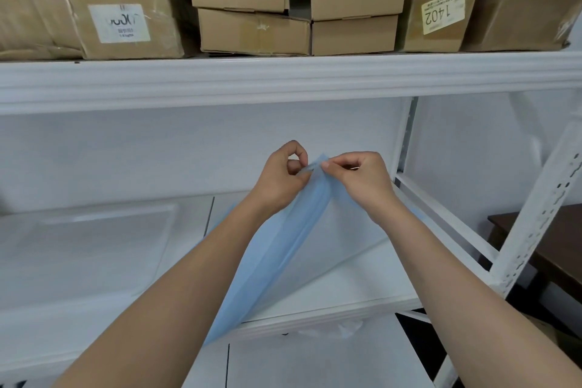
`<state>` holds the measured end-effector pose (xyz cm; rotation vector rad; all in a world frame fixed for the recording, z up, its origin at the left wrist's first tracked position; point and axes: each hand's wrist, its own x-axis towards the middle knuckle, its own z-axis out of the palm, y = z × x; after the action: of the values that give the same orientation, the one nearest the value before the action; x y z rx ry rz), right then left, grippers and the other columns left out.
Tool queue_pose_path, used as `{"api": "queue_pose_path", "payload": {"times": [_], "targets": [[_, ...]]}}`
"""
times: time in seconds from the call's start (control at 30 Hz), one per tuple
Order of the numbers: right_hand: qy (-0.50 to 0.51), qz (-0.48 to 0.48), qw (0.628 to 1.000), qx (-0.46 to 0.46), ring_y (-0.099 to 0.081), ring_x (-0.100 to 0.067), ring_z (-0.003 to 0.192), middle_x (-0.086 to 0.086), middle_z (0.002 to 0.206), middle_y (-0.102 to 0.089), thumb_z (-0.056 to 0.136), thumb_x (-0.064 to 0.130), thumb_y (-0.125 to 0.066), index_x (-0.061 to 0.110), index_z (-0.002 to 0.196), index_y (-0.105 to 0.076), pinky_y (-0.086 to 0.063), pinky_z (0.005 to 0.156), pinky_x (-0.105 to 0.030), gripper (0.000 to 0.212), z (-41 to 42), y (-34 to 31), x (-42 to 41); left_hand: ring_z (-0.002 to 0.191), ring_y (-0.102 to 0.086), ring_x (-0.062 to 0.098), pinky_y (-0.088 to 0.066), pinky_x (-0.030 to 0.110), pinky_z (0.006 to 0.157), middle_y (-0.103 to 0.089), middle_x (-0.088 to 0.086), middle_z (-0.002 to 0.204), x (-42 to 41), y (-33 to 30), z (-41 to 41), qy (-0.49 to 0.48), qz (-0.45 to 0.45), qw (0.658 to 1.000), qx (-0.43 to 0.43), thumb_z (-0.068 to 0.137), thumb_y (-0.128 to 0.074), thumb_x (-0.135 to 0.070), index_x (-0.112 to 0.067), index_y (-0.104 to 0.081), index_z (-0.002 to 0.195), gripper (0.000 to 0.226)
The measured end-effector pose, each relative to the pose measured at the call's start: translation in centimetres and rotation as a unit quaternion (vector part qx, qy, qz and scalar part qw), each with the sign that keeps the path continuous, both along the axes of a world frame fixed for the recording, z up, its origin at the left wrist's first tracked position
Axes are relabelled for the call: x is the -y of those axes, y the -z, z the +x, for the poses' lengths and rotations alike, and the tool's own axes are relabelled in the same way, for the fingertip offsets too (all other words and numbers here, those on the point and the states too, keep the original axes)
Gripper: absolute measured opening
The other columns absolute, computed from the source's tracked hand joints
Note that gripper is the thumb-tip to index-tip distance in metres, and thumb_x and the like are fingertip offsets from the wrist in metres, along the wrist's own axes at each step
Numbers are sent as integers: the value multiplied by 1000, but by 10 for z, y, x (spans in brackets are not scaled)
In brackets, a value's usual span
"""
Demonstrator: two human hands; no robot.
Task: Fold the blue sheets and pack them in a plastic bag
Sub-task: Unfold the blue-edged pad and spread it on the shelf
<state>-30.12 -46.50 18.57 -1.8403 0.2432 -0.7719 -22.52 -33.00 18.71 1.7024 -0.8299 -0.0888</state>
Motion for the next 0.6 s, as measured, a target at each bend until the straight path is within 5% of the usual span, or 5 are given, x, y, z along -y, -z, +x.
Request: {"api": "queue_pose_path", "payload": {"times": [0.17, 0.3, 0.37, 0.6], "targets": [[49, 12, 998, 25, -63, -2, 71, 8, 76, -70, 82, 17, -71, 18, 74, -74, -45, 68, -13, 9, 1, 1, -12, 70, -53, 16, -43, 14, 60, -62, 2, 75, -18, 5, 3, -2, 19, 1000, 21, 86, -49, 11, -4, -64, 84, 21], [82, 9, 996, 33, -60, 3, 66, 13, 72, -68, 83, 18, -70, 18, 74, -73, -44, 66, -11, 10, -1, 1, -21, 79, -56, 9, -43, 14, 71, -67, -4, 85, -35, 13, 2, 22, 57, 998, -18, 90, -61, -13, -10, -72, 88, 12], [99, 10, 994, 36, -60, 5, 65, 14, 71, -68, 83, 19, -70, 20, 71, -72, -45, 65, -9, 12, -3, 1, -24, 70, -52, 6, -39, 15, 65, -64, -6, 77, -41, 19, 1, 48, 75, 996, -18, 84, -70, -28, -8, -72, 85, 20], [163, 37, 984, 61, -57, 6, 55, 14, 62, -65, 81, 17, -72, 26, 59, -67, -44, 60, -10, 24, -22, 1, -26, 59, -32, 8, -27, 24, 58, -37, -9, 64, -51, 51, 4, 57, 160, 981, 95, 67, -85, -20, -24, -44, 58, 42]]}}
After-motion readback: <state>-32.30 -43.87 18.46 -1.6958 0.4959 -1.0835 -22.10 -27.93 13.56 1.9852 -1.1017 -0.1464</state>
